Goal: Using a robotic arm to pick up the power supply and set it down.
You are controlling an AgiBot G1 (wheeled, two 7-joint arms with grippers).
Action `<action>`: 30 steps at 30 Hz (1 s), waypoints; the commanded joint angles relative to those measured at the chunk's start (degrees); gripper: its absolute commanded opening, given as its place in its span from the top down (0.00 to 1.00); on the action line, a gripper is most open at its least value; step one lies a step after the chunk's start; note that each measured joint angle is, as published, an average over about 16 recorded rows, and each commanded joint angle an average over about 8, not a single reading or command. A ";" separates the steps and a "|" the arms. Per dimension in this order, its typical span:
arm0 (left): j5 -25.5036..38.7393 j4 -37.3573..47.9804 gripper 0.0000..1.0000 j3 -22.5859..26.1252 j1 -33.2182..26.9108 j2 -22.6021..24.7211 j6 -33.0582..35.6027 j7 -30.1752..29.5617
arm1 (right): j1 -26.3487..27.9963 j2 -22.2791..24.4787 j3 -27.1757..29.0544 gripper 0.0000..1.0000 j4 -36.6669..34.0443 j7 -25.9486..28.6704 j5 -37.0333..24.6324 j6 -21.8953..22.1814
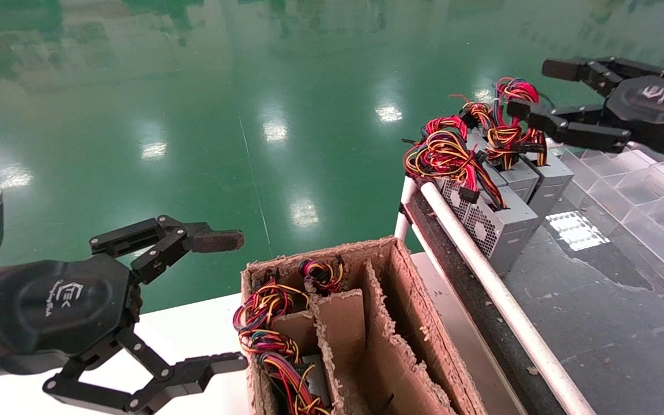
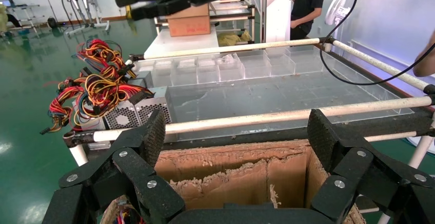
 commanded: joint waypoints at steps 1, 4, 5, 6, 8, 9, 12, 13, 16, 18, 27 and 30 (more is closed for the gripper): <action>-0.01 0.01 0.00 0.00 0.00 0.00 0.00 0.00 | -0.09 0.22 0.78 0.00 0.16 0.45 1.22 -1.20; -0.01 0.01 0.00 0.00 0.00 0.00 0.00 0.00 | -1.97 0.73 1.28 0.00 3.17 1.58 2.07 -1.08; -0.01 0.01 0.00 0.00 0.00 0.00 0.00 0.00 | -2.70 0.92 1.48 0.00 4.33 2.01 2.40 -1.03; -0.01 0.01 0.00 0.00 0.00 0.00 0.00 0.00 | -3.40 1.11 1.67 0.00 5.43 2.43 2.72 -0.98; -0.01 0.01 0.00 0.00 0.00 0.00 0.00 0.00 | -4.85 1.50 2.06 0.00 7.74 3.30 3.38 -0.89; -0.01 0.01 0.00 0.00 0.00 0.00 0.00 0.00 | -5.54 1.69 2.24 0.00 8.85 3.71 3.69 -0.84; -0.01 0.01 0.00 0.01 0.00 0.00 0.00 0.01 | -7.70 2.27 2.82 0.00 12.29 5.00 4.67 -0.70; -0.01 0.01 0.00 0.01 0.00 0.00 0.00 0.01 | -8.43 2.46 3.02 0.00 13.45 5.44 5.00 -0.66; -0.01 0.02 0.00 0.01 0.00 0.00 0.00 0.01 | -10.55 3.03 3.59 0.00 16.84 6.71 5.97 -0.52; -0.01 0.02 0.00 0.01 0.00 0.00 0.00 0.01 | -11.98 3.42 3.97 0.00 19.11 7.56 6.61 -0.42; -0.01 0.02 0.00 0.01 0.00 -0.01 0.00 0.01 | -18.48 5.16 5.71 0.00 29.46 11.45 9.56 0.00; -0.01 0.02 0.00 0.01 0.00 -0.01 0.00 0.01 | -19.55 5.45 6.00 0.00 31.17 12.09 10.05 0.07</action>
